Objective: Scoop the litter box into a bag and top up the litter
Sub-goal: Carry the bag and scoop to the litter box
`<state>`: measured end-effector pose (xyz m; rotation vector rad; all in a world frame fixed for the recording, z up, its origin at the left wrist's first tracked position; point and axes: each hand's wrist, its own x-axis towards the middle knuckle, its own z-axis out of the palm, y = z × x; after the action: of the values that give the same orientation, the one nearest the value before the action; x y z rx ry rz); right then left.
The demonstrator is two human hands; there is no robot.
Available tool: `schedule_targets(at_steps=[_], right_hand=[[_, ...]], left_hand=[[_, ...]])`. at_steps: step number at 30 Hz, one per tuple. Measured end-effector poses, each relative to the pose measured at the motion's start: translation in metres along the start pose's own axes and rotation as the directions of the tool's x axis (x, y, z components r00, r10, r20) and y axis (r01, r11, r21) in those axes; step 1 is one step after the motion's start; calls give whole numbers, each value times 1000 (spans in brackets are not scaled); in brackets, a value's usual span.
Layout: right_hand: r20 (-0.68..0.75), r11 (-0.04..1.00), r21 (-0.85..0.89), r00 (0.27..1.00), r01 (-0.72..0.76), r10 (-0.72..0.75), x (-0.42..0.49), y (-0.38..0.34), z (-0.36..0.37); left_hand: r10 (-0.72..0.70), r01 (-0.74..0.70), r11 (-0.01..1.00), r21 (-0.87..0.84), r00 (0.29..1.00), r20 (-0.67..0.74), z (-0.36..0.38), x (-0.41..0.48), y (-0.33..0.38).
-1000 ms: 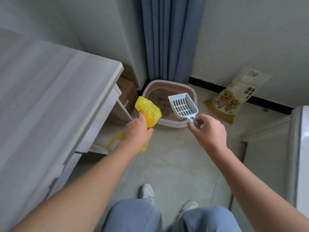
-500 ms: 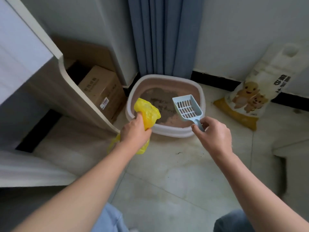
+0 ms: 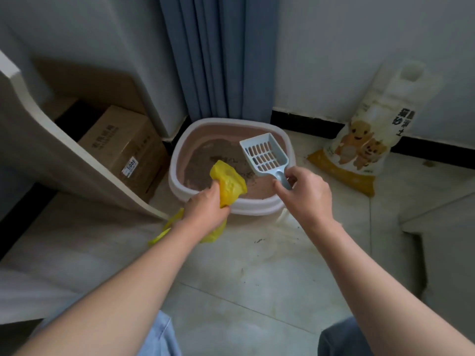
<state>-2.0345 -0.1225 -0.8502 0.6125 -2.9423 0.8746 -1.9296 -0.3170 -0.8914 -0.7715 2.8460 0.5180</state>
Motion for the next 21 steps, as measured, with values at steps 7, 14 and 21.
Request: schedule_targets(at_steps=[7,14,21], right_hand=[[62,1000,-30,998,6,-4,6,-26,2],[145,981,-142,983,132,-111,42,-54,-5],[109,988,-76,986,134,-126,59,-27,0]], left_hand=[[-62,46,992,-116,987,-145,-31,-6,2],[-116,101,983,-153,989,-95,-59,-1,-10],[-103,101,994,-50,993,-52,-84,34,21]])
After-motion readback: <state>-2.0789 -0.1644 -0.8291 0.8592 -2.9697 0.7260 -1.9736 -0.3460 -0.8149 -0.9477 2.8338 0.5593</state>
